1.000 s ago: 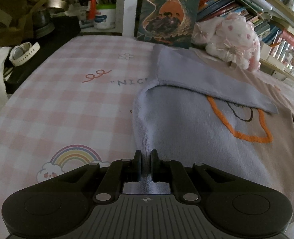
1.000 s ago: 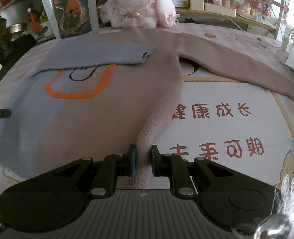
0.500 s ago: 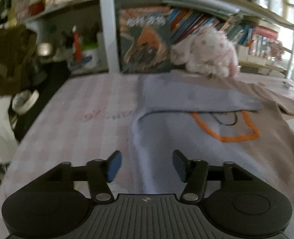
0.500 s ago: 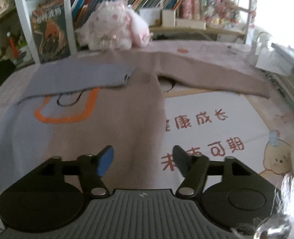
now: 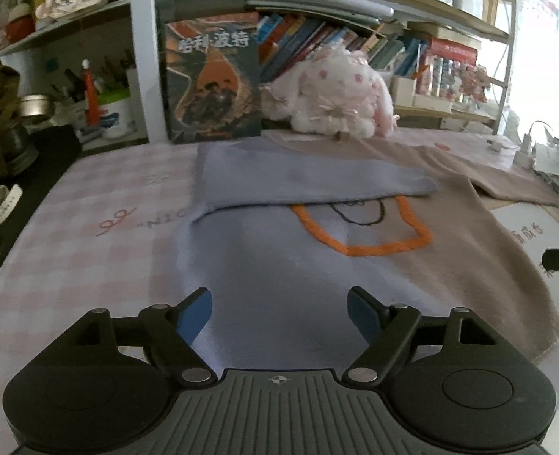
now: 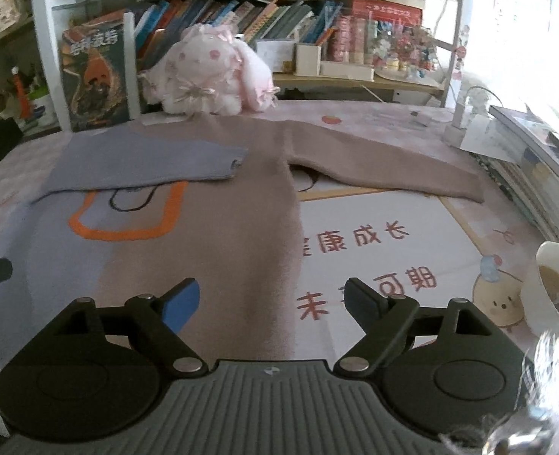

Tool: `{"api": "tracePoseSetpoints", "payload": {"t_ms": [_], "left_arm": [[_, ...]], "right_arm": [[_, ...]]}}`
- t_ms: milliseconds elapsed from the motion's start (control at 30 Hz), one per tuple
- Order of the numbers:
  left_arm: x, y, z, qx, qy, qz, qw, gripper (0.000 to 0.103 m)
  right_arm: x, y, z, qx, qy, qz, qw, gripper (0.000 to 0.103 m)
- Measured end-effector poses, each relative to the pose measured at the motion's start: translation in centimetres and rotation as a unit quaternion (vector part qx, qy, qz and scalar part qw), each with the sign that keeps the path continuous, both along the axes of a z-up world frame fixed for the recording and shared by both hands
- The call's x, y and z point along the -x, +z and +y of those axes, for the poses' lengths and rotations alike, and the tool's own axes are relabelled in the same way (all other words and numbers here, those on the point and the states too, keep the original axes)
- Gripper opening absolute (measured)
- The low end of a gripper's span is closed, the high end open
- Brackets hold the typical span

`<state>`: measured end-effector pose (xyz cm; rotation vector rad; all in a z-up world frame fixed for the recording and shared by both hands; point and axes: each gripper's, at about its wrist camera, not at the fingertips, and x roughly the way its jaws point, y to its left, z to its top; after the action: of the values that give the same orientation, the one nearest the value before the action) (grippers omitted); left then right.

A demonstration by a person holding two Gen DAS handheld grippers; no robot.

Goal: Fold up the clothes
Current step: 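Release the grey side and move the right gripper to the beige sleeve cuff, then grasp the beige sleeve cuff with the right gripper and lift it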

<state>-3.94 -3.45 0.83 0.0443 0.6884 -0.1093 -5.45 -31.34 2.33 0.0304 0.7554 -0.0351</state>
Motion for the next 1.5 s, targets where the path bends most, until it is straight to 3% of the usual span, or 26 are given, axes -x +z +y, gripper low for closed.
{"api": "tracePoseSetpoints", "payload": {"t_ms": [333, 800, 967, 1200, 1500], "left_arm": [[-2.3, -0.4, -3.7, 0.002, 0.054, 0.019, 0.9984, 0.081], [-3.7, -0.6, -12.7, -0.048, 0.103, 0.061, 0.9916, 0.082], [-3.6, -1.1, -14.3, -0.058, 0.119, 0.088, 0.9873, 0.082], [-3.9, -0.9, -15.8, -0.063, 0.128, 0.092, 0.9854, 0.082], [-3.8, -0.7, -16.3, -0.065, 0.142, 0.094, 0.9832, 0.082]], "right_arm": [[-4.5, 0.0, -6.6, -0.024, -0.032, -0.004, 0.999, 0.084], [-15.3, -2.3, -19.7, -0.098, -0.116, 0.028, 0.988, 0.086], [-17.0, -3.1, -23.0, -0.099, -0.151, 0.03, 0.983, 0.086], [-18.5, -4.2, -25.8, -0.121, -0.197, 0.054, 0.971, 0.086], [-17.8, -4.5, -27.4, -0.155, -0.247, 0.043, 0.956, 0.084]]}}
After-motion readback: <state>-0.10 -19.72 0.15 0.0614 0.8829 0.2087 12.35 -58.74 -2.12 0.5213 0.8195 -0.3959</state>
